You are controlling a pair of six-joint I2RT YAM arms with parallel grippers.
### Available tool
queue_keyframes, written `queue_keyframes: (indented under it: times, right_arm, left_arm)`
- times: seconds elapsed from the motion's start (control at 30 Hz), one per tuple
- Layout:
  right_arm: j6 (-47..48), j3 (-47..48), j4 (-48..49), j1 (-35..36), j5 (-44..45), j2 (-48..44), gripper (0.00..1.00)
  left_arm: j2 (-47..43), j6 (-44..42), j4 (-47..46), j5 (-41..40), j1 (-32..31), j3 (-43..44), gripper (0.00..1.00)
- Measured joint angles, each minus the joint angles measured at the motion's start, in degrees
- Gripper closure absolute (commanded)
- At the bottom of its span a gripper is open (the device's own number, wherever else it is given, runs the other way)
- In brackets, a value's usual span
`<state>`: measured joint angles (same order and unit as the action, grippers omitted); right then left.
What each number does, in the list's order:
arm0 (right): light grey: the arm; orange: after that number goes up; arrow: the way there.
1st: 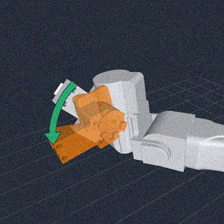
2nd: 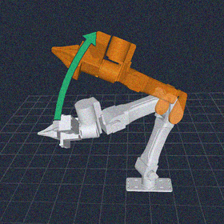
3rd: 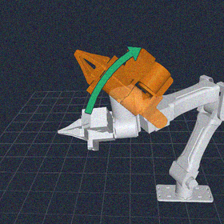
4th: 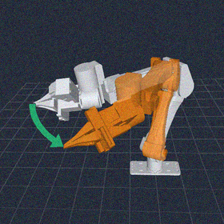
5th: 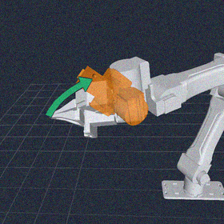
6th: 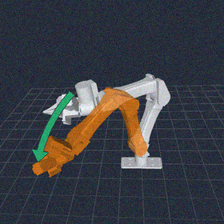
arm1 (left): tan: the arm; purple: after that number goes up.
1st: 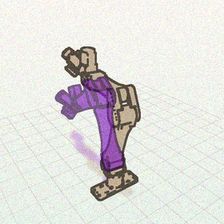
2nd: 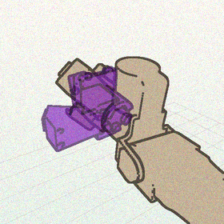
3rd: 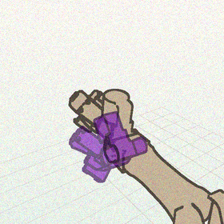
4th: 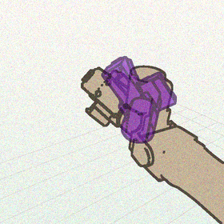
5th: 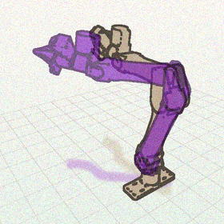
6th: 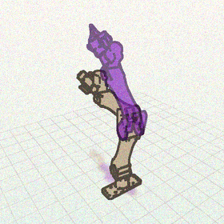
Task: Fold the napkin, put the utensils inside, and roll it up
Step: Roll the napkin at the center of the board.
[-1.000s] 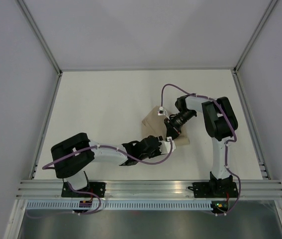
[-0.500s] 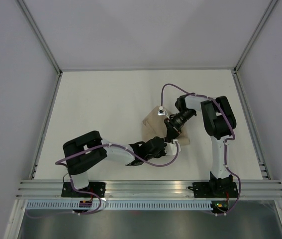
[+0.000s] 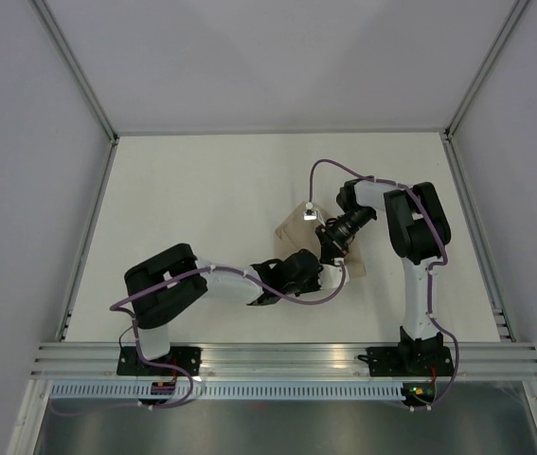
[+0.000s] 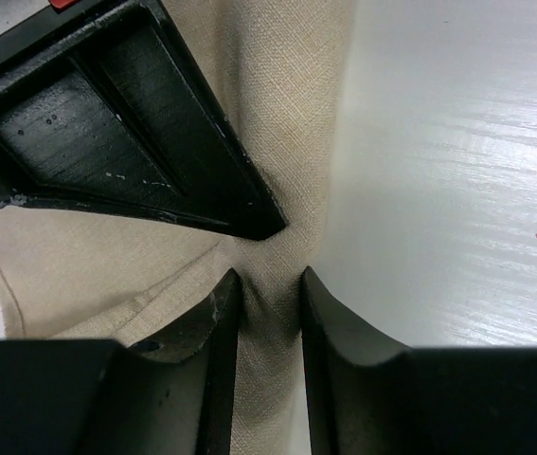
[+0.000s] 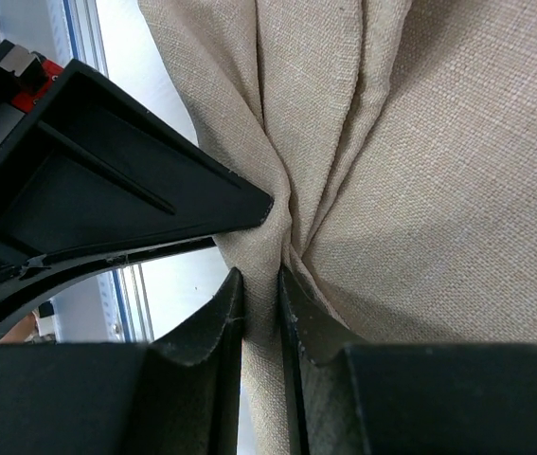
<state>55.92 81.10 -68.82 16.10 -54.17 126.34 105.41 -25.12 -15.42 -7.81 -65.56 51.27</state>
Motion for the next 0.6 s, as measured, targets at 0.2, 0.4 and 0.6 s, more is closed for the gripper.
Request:
queue_keyframes:
  times: [0.2,0.4,0.6]
  right_arm:
    - [-0.9,-0.1,-0.5,-0.1,0.3,-0.6,0.49]
    - [-2.2,-0.5,1.2,-0.1,2.5,-4.3,0.34]
    - [-2.0,3.4,2.8,-4.4,4.0,-6.1,0.31]
  left_arm:
    - [0.4,2.4,6.6,10.6,4.3,4.0,0.98]
    - [1.9,5.0,11.5,21.0,8.4,7.9,0.98]
    - [4.1,6.7,16.4,31.0,10.3,11.7,0.98]
